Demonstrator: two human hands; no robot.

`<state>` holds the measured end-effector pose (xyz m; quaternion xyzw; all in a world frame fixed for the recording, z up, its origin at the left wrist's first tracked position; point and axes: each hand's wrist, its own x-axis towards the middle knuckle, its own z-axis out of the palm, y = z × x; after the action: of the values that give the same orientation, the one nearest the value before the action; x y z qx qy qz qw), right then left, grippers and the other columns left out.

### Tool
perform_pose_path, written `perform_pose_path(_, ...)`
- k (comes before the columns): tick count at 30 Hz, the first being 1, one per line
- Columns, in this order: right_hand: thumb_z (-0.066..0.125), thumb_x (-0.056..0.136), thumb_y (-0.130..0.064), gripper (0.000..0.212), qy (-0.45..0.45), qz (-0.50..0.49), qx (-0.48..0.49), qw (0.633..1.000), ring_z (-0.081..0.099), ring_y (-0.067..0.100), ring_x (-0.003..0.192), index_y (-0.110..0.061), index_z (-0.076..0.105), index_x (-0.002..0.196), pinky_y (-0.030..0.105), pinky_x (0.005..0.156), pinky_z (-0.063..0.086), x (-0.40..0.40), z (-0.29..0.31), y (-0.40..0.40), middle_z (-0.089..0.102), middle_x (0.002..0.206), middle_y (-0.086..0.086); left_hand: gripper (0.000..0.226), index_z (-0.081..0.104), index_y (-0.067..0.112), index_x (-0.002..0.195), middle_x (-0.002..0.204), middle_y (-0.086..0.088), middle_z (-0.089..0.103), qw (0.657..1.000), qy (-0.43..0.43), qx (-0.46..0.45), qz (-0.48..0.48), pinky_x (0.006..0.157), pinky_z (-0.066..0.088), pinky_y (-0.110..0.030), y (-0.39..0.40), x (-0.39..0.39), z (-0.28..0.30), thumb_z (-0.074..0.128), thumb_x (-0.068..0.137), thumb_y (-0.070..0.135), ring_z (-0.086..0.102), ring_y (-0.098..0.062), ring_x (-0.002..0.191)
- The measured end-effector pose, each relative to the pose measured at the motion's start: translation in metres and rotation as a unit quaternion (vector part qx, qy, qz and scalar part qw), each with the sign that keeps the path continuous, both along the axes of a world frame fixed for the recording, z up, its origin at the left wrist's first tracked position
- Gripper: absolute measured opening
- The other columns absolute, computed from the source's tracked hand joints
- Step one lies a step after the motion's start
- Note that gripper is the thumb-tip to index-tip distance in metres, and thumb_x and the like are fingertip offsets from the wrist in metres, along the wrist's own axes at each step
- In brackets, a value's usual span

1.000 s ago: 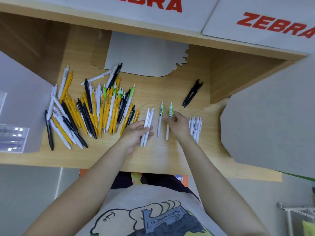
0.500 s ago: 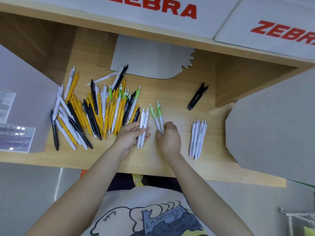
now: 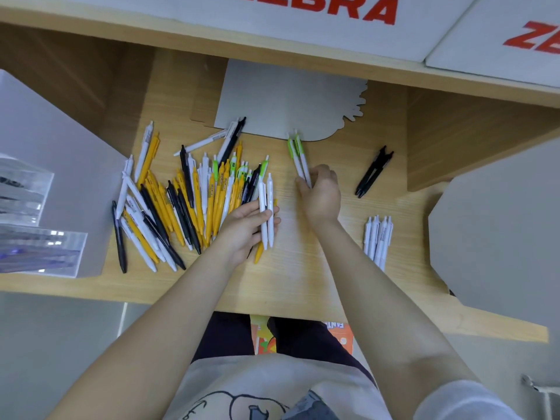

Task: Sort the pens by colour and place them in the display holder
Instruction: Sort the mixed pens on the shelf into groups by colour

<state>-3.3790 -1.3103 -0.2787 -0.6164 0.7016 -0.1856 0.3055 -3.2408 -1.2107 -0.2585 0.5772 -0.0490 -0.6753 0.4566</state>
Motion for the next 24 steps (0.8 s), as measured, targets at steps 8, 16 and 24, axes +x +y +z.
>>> perform_pose_path(8, 0.073, 0.086, -0.019, 0.006, -0.274, 0.001, 0.136, 0.952, 0.059, 0.006, 0.067, -0.020, 0.071, 0.092, 0.030, 0.065, 0.051, -0.044, 0.042, 0.073, 0.065, 0.075, -0.013, 0.017, 0.070, 0.007, 0.103, 0.090, -0.007, 0.077, 0.999, 0.012, -0.011, -0.050, 0.076, 0.060, -0.033, -0.013, -0.031, 0.014, 0.062, 0.092, -0.002, 0.073, -0.021, 0.085)
perform_pose_path(16, 0.072, 0.085, -0.017, 0.015, -0.230, -0.154, 0.124, 0.953, 0.061, 0.018, 0.073, -0.030, 0.064, 0.084, 0.042, 0.080, 0.057, -0.132, 0.051, 0.121, 0.064, 0.077, -0.003, 0.029, 0.072, 0.007, 0.110, 0.098, -0.009, 0.076, 0.970, -0.105, -0.017, -0.219, 0.073, 0.057, -0.019, -0.010, -0.118, 0.027, 0.078, 0.082, 0.004, 0.072, -0.007, 0.080)
perform_pose_path(24, 0.059, 0.086, -0.010, 0.019, -0.057, -0.143, 0.104, 0.983, 0.056, 0.020, 0.080, -0.010, 0.069, 0.103, 0.033, 0.076, 0.049, -0.204, 0.023, 0.133, 0.062, 0.084, 0.006, 0.028, 0.069, 0.011, 0.104, 0.088, -0.002, 0.072, 0.909, -0.311, 0.001, -0.279, 0.066, 0.056, -0.021, -0.011, -0.178, -0.006, 0.082, 0.079, 0.011, 0.069, -0.012, 0.072)
